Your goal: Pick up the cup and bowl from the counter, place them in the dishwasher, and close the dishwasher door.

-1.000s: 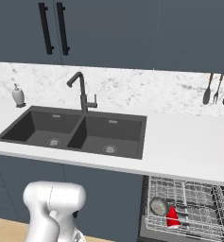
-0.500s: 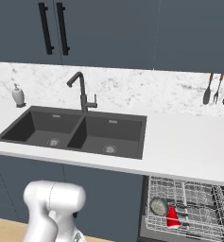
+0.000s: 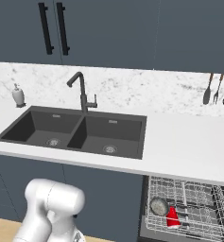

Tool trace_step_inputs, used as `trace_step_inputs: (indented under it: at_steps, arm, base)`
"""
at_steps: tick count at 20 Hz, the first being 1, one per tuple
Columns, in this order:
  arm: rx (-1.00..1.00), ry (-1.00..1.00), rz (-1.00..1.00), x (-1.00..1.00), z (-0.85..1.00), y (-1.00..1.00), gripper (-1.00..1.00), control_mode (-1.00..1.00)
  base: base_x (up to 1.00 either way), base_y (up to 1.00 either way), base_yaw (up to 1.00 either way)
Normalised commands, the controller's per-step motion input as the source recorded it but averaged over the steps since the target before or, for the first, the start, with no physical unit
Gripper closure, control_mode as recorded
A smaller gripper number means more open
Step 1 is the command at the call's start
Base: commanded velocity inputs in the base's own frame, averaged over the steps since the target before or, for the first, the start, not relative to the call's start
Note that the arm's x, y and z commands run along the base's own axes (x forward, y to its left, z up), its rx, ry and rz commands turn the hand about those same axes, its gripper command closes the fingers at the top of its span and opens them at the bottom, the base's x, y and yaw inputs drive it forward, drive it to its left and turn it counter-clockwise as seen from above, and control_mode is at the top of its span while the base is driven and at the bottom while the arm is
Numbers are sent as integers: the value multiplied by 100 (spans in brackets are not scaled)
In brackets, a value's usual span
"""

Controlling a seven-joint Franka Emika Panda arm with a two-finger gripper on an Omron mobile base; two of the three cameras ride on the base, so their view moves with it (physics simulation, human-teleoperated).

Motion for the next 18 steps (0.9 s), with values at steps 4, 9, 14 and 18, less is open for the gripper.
trace_step_inputs:
  at_steps: [4, 9, 14, 18]
  arm:
    - [9, 3, -30, 100, 0, -44, -100, -100]
    - [18, 3, -17, 100, 24, -19, -100, -100]
    - [21, 17, -4, 100, 65, -10, -100, -100]
    - [22, 44, 0, 100, 100, -4, -100, -100]
  base:
    - [0, 0, 0]
    - [0, 0, 0]
    - [0, 0, 0]
    - [0, 0, 0]
